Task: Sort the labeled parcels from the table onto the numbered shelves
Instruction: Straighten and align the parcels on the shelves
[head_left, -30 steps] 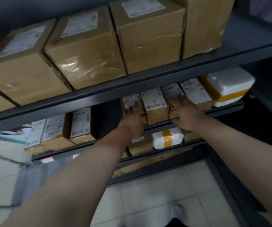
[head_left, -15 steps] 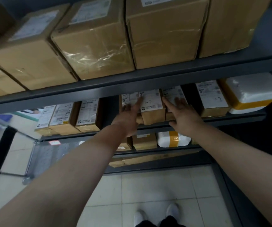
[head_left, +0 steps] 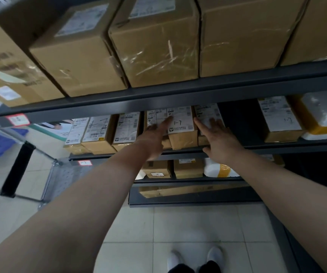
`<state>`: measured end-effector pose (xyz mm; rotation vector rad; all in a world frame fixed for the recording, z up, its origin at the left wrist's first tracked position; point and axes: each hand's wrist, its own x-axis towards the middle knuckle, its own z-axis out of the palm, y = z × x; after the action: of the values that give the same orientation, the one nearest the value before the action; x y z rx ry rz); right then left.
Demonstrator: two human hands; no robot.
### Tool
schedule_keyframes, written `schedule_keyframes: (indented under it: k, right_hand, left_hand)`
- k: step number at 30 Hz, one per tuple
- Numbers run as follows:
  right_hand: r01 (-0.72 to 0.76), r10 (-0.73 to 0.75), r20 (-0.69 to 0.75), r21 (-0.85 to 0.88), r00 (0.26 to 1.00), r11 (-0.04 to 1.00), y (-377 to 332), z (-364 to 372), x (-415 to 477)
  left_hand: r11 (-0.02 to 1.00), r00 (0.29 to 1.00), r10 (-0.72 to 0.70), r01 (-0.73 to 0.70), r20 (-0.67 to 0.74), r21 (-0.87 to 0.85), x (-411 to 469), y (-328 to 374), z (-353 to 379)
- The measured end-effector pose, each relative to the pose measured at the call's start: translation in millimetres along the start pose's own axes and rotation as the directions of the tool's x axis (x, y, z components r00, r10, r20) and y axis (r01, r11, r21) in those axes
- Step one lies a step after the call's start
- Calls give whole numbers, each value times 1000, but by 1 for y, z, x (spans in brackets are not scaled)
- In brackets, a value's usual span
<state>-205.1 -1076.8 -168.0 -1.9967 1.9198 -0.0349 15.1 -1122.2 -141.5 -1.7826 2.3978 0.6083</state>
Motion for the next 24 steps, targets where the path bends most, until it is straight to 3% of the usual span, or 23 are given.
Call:
schedule_keyframes:
  k: [11,17,21,24]
  right_hand:
    - [-62,62,-17,-4,998,998,-27,7,7]
    - [-43,47,-117,29,992,999,-25,9,-1]
    - [-22,26,-229,23,973,1000,-12,12,-19]
    - [-72,63,-293,-19,954,997,12,3,-38]
  left_hand:
    - [999,997,51,-50,58,-5,5,-24,-12]
    - [995,996,81,-82,26,53,1,-16,-13]
    - [970,974,220,-212,-58,122,5,12,-12]
    - [925,939,342,-329,-35,191,11,49,-11]
